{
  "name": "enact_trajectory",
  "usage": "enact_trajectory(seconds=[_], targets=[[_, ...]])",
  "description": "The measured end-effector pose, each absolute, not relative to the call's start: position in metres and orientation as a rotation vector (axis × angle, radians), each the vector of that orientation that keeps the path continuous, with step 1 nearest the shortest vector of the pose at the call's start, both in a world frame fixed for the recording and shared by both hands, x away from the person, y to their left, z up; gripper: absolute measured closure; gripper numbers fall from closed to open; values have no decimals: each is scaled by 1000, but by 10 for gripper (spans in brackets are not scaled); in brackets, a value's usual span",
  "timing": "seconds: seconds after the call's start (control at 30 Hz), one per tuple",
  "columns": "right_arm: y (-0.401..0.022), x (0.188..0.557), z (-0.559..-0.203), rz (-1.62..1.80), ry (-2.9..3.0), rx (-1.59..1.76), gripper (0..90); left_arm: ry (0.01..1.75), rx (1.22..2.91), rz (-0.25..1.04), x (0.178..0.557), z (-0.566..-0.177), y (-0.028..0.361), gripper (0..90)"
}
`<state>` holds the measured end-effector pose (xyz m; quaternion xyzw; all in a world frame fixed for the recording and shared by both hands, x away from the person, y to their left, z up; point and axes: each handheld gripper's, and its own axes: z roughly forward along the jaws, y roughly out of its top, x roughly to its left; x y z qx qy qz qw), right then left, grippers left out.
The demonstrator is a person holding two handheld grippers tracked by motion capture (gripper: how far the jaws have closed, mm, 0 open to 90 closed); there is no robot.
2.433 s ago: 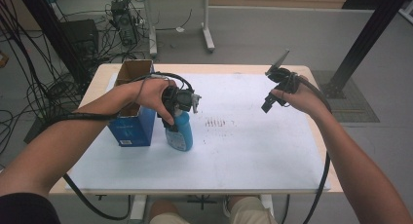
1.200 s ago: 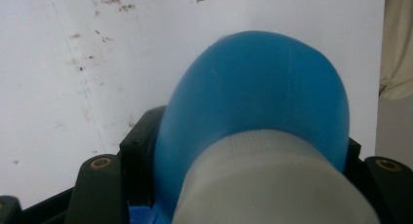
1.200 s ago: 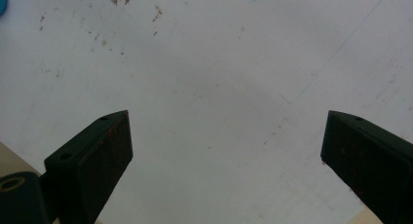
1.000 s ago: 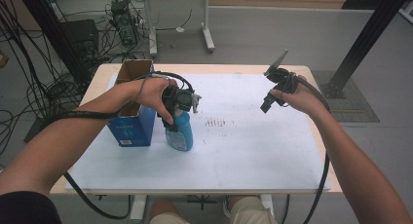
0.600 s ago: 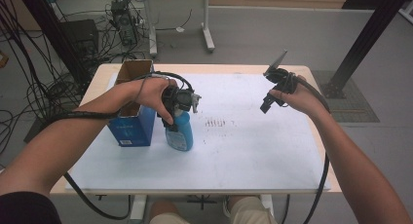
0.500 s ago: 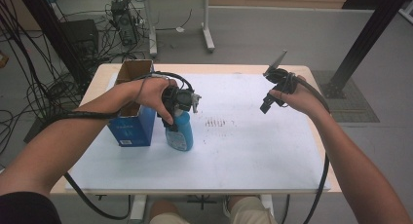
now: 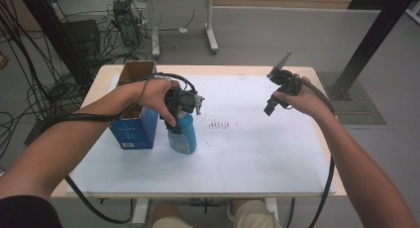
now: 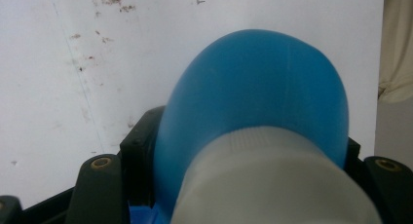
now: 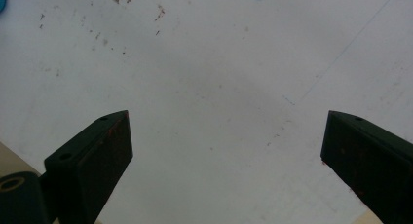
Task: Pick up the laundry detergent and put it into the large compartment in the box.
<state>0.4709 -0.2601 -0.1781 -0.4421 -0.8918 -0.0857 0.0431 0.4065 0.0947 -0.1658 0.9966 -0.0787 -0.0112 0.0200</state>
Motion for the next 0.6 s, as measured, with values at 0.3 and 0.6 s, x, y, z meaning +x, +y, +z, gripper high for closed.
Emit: enact_trajectory(seconds=[0.3,0.6], targets=[[-260,471,-178,-261,-2729,-1352,47,-242,3095,-38,407,-166,94,350],[-259,471,-178,-262,-2731,-1350,47,-241,3091,-37,407,-166,95,350]])
